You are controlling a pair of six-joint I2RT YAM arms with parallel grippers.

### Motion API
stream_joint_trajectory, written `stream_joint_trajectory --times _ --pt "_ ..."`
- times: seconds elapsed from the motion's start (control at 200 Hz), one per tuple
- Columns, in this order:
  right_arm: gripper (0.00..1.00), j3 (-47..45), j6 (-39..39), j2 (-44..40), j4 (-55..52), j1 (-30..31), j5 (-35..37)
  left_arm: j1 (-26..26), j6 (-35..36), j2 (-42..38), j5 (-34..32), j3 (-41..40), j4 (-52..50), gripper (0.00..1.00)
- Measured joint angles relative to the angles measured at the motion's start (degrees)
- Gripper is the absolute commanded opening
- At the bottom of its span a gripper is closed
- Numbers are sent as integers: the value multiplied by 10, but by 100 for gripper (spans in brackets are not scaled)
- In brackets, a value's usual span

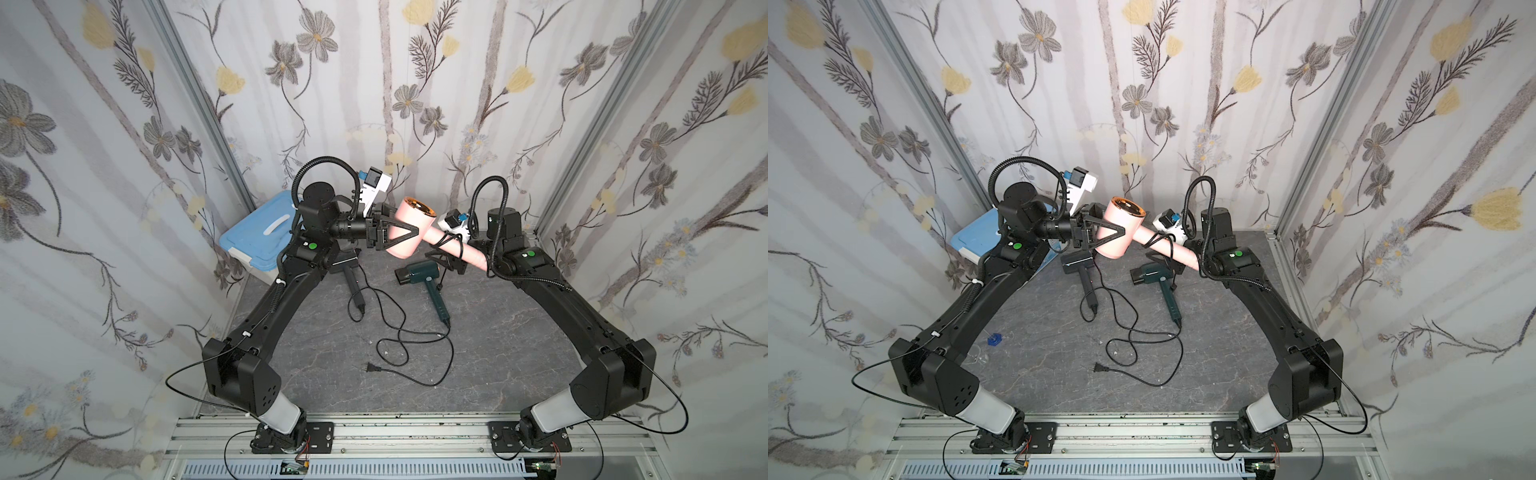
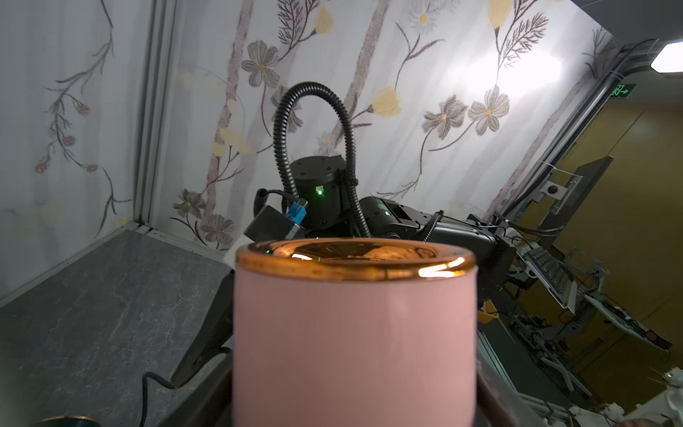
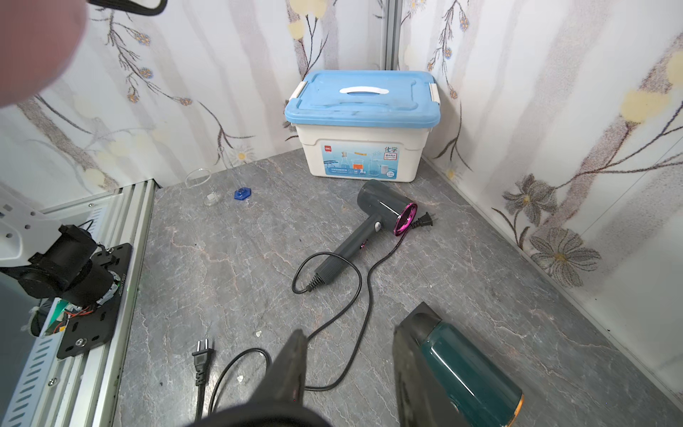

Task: Wrap the cord around the hair dryer
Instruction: Wrap the power cord around the hair dryer.

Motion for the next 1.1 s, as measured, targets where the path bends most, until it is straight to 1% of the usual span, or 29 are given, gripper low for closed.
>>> stream_joint_trajectory --times 0.07,0.12,0.195,0.225,0.26,0.295,0.31,0.33,0.355,0.385,0.445,0.48,0.565,0.694,0.769,1.099 --pt "27 0 4 -3 1 -3 0 0 -5 -6 -6 -14 10 0" --pt "19 0 4 -5 1 -9 0 -1 -4 -10 -12 -20 14 0" --pt "9 8 4 -6 -3 -14 0 -3 7 -14 -17 -24 6 0" --pt "7 14 3 -6 -7 -15 1 -4 16 -15 -18 -24 0 0" --pt "7 20 1 -6 -14 -15 3 -6 26 -17 -18 -24 -10 0" --pt "12 27 -3 -5 -23 -15 3 -7 36 -20 -18 -25 -19 0" --pt "16 31 -3 -3 -27 -15 4 -7 41 -21 -18 -27 -21 0" --pt "25 35 -3 -2 -32 -15 5 -7 45 -23 -19 -30 -21 0" --pt "39 40 -3 1 -36 -15 7 -8 47 -25 -21 -37 -19 0" --pt "50 47 -6 6 -43 -15 9 -9 46 -26 -21 -46 -14 0" --pt "67 58 -13 17 -58 -16 18 -8 43 -26 -21 -59 -8 0" --pt "72 62 -14 23 -64 -16 23 -7 41 -25 -23 -64 -6 0" --pt "81 64 -16 29 -80 -19 26 -6 30 -25 -30 -70 -2 0" --pt "90 63 -15 29 -79 -26 29 -5 24 -25 -36 -70 2 0" --pt "99 54 -15 23 -76 -39 34 1 14 -25 -38 -70 5 0" --pt "100 5 -6 -16 -67 -91 49 18 -16 -25 -38 -70 44 0"
